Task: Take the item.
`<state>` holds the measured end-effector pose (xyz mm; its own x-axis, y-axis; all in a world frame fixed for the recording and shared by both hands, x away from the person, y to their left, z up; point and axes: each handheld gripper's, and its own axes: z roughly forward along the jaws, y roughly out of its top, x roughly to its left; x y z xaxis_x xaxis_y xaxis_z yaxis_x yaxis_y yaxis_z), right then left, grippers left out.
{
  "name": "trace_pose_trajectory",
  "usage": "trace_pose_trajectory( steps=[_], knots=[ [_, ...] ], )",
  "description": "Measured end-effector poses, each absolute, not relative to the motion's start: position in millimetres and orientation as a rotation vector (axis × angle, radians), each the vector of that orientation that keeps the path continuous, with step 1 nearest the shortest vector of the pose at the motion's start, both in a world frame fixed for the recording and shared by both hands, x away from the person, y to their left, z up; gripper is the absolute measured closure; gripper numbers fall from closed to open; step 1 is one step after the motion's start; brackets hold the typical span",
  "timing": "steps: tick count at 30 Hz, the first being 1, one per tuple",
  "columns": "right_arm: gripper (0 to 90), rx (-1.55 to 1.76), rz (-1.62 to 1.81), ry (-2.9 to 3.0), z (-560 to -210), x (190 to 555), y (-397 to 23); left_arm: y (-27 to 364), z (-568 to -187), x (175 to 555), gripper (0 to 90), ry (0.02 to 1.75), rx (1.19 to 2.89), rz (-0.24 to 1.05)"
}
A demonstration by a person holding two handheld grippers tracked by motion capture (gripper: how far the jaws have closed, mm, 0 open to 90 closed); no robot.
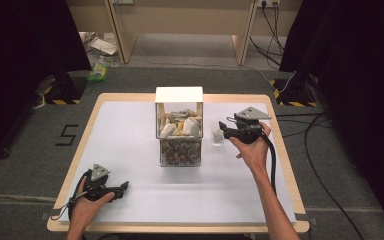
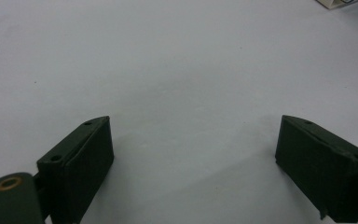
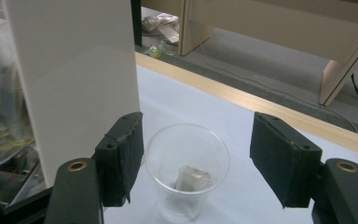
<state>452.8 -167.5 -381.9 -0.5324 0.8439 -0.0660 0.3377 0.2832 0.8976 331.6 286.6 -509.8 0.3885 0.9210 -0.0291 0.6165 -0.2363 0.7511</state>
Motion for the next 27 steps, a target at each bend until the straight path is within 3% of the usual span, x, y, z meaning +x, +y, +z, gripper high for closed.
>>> trace_pose_trajectory(
  steps=[27],
  knots=[
    [34.4, 1.031, 1.253, 2.019, -376, 418, -179, 287, -510, 332, 10.3, 1.317, 1.956, 0.562]
  ],
)
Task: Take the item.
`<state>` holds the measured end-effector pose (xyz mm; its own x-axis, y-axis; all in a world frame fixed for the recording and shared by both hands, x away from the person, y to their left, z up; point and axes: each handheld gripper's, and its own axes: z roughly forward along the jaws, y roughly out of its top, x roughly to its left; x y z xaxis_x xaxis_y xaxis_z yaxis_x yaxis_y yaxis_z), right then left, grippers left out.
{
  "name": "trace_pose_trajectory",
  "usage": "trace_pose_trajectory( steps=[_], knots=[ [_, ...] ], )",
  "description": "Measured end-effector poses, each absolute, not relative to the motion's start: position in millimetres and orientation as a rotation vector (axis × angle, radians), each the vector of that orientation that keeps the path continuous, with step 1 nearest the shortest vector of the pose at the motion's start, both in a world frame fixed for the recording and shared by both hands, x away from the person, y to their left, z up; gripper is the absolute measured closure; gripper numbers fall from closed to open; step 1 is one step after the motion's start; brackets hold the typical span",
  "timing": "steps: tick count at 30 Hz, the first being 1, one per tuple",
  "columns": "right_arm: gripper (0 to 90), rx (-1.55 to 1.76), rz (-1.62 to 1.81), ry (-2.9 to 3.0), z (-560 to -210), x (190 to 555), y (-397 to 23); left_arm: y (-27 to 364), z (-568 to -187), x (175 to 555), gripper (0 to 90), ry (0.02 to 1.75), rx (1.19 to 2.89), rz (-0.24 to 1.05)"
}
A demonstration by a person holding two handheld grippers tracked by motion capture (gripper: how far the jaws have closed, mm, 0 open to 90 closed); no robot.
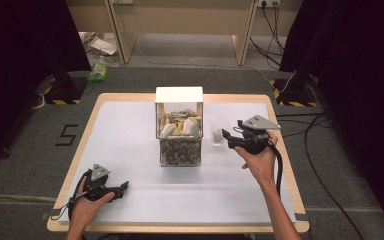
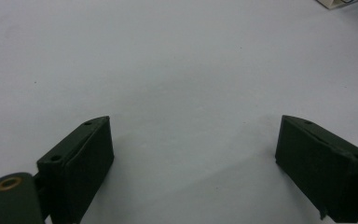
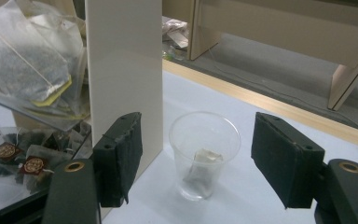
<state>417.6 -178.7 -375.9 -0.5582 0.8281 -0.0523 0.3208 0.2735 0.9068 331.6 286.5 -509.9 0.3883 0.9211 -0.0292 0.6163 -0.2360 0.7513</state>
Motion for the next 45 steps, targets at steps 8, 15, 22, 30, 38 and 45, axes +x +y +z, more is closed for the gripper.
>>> trace_pose_trajectory(
  steps=[8, 15, 22, 30, 38, 45],
  knots=[
    [34.3, 1.042, 1.274, 2.009, -385, 408, -188, 287, -510, 332, 10.3, 1.316, 1.957, 0.563],
    [34.2, 1.043, 1.288, 2.013, -393, 401, -190, 287, -510, 332, 10.3, 1.315, 1.958, 0.563],
    [34.2, 1.040, 1.285, 2.026, -397, 397, -191, 287, -510, 332, 10.3, 1.315, 1.958, 0.563],
    [34.2, 1.037, 1.272, 2.044, -401, 392, -192, 287, -510, 332, 10.3, 1.315, 1.957, 0.562],
    [33.9, 1.032, 1.262, 2.056, -403, 386, -193, 287, -510, 332, 10.3, 1.314, 1.958, 0.563],
    [33.5, 1.035, 1.251, 2.071, -407, 381, -194, 287, -510, 332, 10.3, 1.315, 1.958, 0.563]
  ],
)
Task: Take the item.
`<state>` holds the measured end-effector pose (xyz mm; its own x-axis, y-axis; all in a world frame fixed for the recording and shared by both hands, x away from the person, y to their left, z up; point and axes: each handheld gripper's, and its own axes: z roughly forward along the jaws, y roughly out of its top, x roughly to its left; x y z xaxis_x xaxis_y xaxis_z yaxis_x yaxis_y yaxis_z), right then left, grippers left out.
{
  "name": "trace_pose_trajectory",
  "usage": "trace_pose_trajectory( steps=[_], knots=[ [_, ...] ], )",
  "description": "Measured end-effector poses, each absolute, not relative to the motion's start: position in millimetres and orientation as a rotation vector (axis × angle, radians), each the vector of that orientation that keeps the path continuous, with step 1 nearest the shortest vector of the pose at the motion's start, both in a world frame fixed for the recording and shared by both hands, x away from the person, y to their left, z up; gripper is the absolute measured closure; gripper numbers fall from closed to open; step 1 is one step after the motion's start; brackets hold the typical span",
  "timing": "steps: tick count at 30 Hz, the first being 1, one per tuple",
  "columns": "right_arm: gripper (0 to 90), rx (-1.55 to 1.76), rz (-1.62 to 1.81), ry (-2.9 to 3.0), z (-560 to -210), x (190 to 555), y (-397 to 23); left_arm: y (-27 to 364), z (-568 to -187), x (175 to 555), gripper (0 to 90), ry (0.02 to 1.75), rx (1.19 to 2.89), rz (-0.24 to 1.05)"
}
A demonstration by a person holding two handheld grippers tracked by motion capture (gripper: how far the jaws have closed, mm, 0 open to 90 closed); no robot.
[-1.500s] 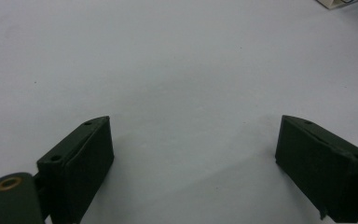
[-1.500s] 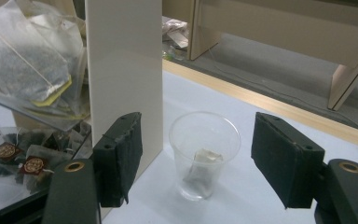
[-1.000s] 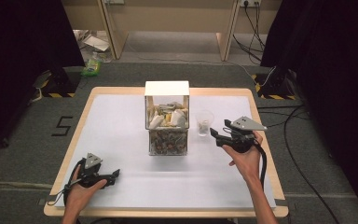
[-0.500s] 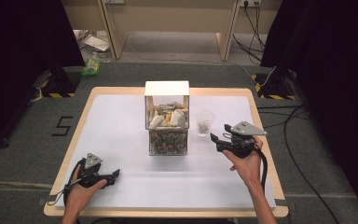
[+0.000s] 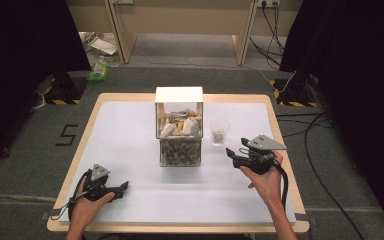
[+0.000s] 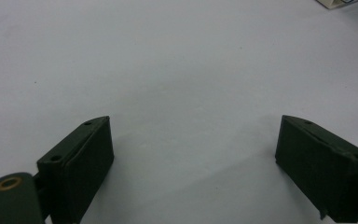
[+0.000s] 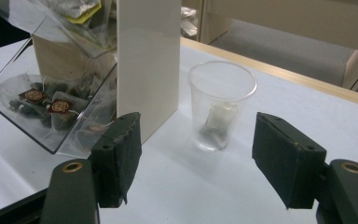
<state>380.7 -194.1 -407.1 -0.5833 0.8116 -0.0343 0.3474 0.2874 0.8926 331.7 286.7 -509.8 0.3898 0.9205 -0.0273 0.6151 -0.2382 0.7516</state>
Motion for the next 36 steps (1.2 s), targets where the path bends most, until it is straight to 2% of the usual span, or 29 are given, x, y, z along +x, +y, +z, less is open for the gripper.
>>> trace_pose_trajectory(
  steps=[16, 23, 24, 36],
  knots=[
    [31.5, 1.050, 1.225, 2.100, -418, 371, -200, 287, -510, 332, 10.3, 1.315, 1.957, 0.563],
    [25.8, 1.072, 1.224, 2.118, -423, 367, -203, 287, -510, 332, 10.3, 1.314, 1.957, 0.563],
    [22.8, 1.082, 1.220, 2.122, -425, 365, -204, 287, -510, 332, 10.3, 1.315, 1.957, 0.563],
    [18.5, 1.110, 1.176, 2.160, -440, 356, -211, 287, -510, 332, 10.3, 1.314, 1.957, 0.563]
  ],
)
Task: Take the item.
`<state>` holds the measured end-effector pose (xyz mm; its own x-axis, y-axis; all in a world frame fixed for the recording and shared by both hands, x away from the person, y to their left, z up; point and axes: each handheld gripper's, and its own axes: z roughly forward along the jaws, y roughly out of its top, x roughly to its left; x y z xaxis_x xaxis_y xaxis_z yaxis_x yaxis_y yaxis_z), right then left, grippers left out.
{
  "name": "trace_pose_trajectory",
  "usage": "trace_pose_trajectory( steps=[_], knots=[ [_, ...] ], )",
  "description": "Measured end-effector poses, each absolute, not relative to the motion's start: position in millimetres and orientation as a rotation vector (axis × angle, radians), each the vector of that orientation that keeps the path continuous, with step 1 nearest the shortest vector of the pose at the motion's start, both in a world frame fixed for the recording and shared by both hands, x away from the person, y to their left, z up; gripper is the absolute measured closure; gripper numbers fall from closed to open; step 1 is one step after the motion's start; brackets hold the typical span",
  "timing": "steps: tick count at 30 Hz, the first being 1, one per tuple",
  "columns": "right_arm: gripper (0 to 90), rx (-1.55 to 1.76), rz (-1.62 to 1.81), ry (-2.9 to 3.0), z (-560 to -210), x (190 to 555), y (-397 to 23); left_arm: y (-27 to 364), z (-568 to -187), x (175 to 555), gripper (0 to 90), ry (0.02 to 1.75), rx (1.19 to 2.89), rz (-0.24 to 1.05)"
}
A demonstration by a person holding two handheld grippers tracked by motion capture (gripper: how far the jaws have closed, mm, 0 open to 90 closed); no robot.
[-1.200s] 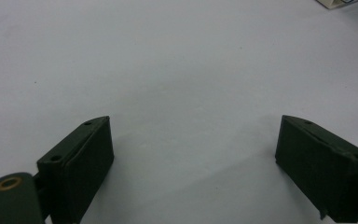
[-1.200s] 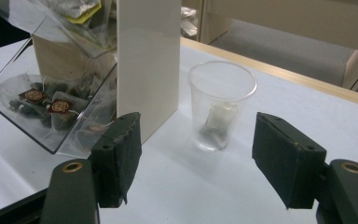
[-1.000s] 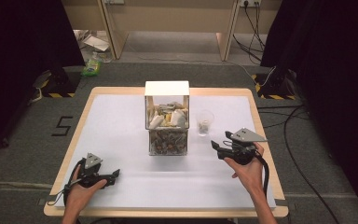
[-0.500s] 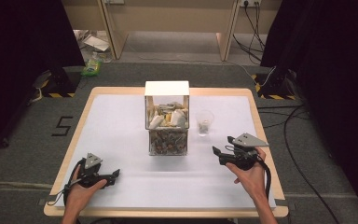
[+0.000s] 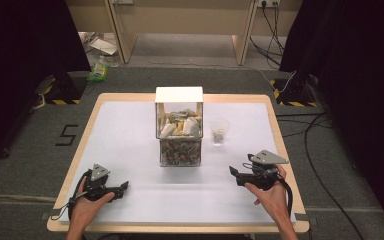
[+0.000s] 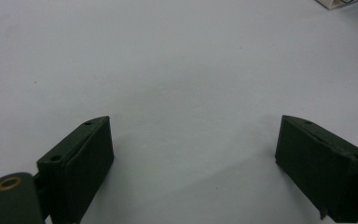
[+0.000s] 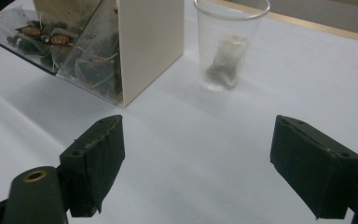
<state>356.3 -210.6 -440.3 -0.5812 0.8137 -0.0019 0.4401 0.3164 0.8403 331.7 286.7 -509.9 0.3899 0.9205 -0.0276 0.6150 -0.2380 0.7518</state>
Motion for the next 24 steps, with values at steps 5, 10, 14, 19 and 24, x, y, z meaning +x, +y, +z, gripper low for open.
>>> trace_pose_trajectory(
  steps=[5, 10, 14, 19, 24],
  knots=[
    [18.6, 1.125, 1.164, 2.174, -447, 352, -215, 287, -510, 332, 10.3, 1.314, 1.958, 0.563],
    [18.9, 1.141, 1.152, 2.188, -454, 348, -218, 287, -510, 332, 10.3, 1.314, 1.957, 0.563],
    [18.9, 1.154, 1.142, 2.200, -460, 345, -220, 287, -510, 332, 10.4, 1.314, 1.957, 0.563],
    [19.0, 1.159, 1.130, 2.219, -466, 342, -221, 287, -510, 332, 10.3, 1.314, 1.958, 0.563],
    [19.0, 1.171, 1.118, 2.247, -474, 339, -220, 287, -510, 332, 10.3, 1.315, 1.957, 0.562]
  ],
)
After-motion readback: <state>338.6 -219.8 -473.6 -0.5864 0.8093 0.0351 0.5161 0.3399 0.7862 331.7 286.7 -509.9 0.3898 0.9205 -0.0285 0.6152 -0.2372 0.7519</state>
